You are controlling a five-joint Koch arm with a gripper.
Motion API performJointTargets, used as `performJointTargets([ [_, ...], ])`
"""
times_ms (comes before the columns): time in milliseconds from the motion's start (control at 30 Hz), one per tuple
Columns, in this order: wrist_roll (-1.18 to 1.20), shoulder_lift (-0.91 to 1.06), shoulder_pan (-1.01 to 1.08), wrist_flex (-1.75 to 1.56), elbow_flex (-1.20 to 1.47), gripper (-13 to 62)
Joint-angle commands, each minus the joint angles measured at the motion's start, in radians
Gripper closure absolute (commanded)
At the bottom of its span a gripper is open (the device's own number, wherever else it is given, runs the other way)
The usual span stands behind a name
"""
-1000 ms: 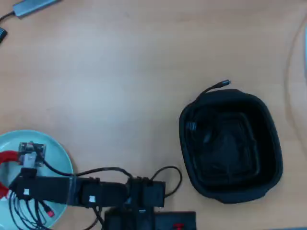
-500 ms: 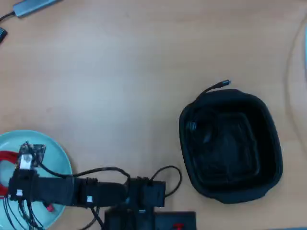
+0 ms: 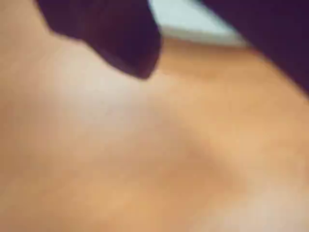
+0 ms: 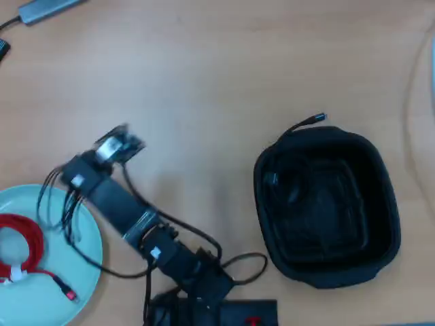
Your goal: Put a black charging cable in a black bowl and put a red charging cable in a green bowl
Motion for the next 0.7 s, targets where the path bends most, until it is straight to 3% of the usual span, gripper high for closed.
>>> performJointTargets([
  [0, -0.109, 0.049, 0.132, 0.052, -0.051, -1.8],
  [200, -0.276, 0.040, 0.420, -0.052, 0.064, -1.8],
  [467, -0.459, 0.067, 0.603, -0.476, 0.380, -1.7],
  [667, -0.482, 0.354, 0.672, -0.611, 0.661, -1.8],
])
